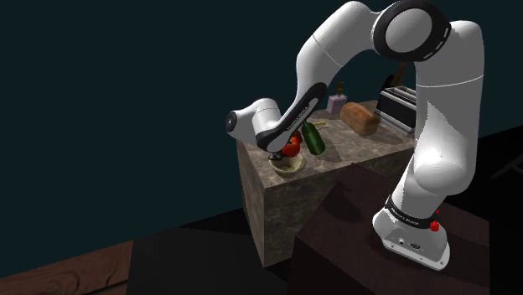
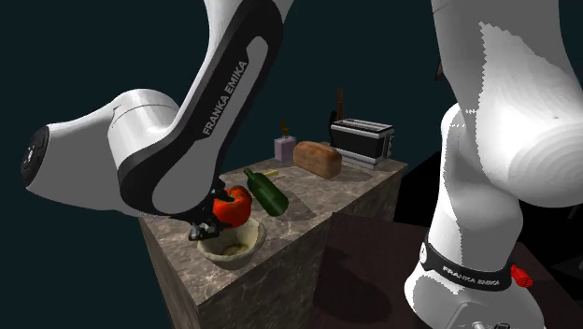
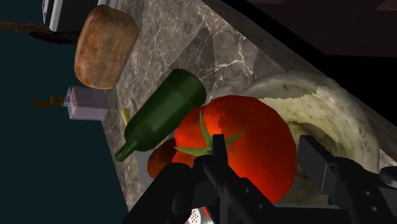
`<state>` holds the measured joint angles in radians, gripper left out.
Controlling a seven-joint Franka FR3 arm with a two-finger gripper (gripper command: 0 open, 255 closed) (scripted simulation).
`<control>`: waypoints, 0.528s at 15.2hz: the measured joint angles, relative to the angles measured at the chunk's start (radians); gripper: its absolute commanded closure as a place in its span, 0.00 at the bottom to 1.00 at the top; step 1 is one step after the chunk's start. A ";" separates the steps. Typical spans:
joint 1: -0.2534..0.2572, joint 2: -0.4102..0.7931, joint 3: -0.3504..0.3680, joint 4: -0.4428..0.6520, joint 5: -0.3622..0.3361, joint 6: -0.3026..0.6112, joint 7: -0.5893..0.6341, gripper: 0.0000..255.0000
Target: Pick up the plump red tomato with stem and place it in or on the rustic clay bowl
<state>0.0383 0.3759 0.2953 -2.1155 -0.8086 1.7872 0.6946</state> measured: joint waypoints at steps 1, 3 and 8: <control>0.000 0.009 -0.002 -0.001 -0.005 0.007 0.007 1.00; 0.003 0.032 -0.005 0.006 -0.013 0.016 0.021 1.00; 0.006 0.067 -0.011 0.008 -0.028 0.036 0.045 1.00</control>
<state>0.0441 0.4427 0.2840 -2.1077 -0.8366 1.8235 0.7399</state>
